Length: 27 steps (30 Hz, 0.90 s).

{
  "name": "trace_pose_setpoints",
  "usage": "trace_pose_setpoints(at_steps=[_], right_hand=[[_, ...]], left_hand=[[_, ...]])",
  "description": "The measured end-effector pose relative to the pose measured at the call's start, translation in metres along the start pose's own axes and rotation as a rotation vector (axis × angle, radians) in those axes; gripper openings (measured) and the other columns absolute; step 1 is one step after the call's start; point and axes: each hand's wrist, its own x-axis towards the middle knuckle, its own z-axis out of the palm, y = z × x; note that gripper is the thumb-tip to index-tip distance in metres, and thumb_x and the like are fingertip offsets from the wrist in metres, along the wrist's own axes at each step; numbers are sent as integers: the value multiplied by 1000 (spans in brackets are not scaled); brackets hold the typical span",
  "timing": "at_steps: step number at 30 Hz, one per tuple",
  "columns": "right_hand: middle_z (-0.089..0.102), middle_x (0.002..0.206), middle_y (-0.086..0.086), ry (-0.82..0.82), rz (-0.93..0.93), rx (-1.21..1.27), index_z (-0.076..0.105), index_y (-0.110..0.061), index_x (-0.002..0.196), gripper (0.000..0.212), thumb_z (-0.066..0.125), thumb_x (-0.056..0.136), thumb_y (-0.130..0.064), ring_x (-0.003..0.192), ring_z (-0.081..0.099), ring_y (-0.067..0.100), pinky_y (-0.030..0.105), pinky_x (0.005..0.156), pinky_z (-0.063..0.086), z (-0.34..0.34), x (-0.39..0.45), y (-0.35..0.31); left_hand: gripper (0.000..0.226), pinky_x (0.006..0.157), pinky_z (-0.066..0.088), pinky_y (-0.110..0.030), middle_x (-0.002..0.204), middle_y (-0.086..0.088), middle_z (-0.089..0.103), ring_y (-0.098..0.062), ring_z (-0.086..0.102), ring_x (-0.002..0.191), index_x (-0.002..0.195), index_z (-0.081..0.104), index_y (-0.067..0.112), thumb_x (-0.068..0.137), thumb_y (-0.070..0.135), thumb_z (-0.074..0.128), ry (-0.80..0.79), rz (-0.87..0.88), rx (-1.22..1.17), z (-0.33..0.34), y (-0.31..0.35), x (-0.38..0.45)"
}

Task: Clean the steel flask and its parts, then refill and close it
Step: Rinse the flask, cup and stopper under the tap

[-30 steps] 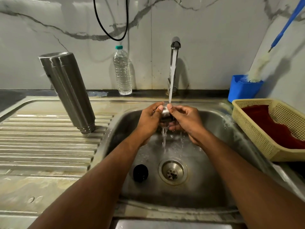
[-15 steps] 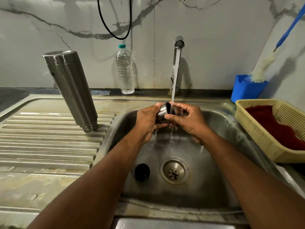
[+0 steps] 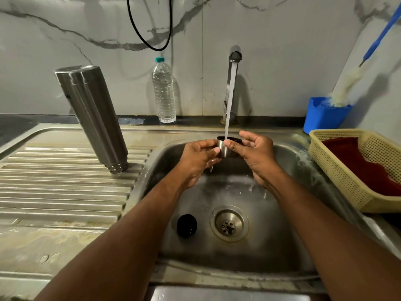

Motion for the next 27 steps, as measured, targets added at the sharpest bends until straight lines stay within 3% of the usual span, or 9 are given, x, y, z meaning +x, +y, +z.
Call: trace_pose_setpoints(at_steps=[3,8,13,20,23,27], right_hand=[[79,102,-5,-105,44,-47,74,-19,115,46,91,73,-30,96,74,10,17,71,58,-2,-4,0],[77,92,-8,-11,-25,-283,75,-27,100,37,95,69,-30,88,73,9,28,77,62,-4,-5,4],[75,85,-7,-46,-20,-400,71,-28,88,30,94,71,-33,84,73,13,33,75,63,2,-6,5],[77,89,-4,-60,16,-445,75,-21,100,37,94,71,-34,83,73,12,34,77,63,1,-7,4],[75,87,-7,-68,13,-444,72,-25,94,30,93,73,-32,82,72,12,33,74,63,1,-8,4],[73,85,-9,-49,0,-445,72,-27,94,28,92,75,-33,82,71,10,33,77,62,1,-6,5]], left_hand=[[28,99,60,-40,117,-16,77,-28,74,114,124,71,0,98,-6,63,-15,24,-45,-2,3,-1],[24,73,63,-32,108,-9,79,-25,74,105,120,73,7,97,-1,68,97,-27,74,-4,4,-3],[19,71,57,-32,108,-9,79,-25,73,104,112,76,15,98,3,70,228,-36,164,-7,-2,0],[20,69,54,-31,108,-5,79,-23,74,104,116,76,15,99,6,69,233,-38,226,-7,-6,3],[21,68,54,-30,106,-5,80,-24,75,103,116,76,15,99,5,68,246,-41,230,-7,-6,4],[21,61,53,-25,105,-7,79,-15,72,85,117,74,11,102,2,62,251,-42,232,-7,-6,3]])
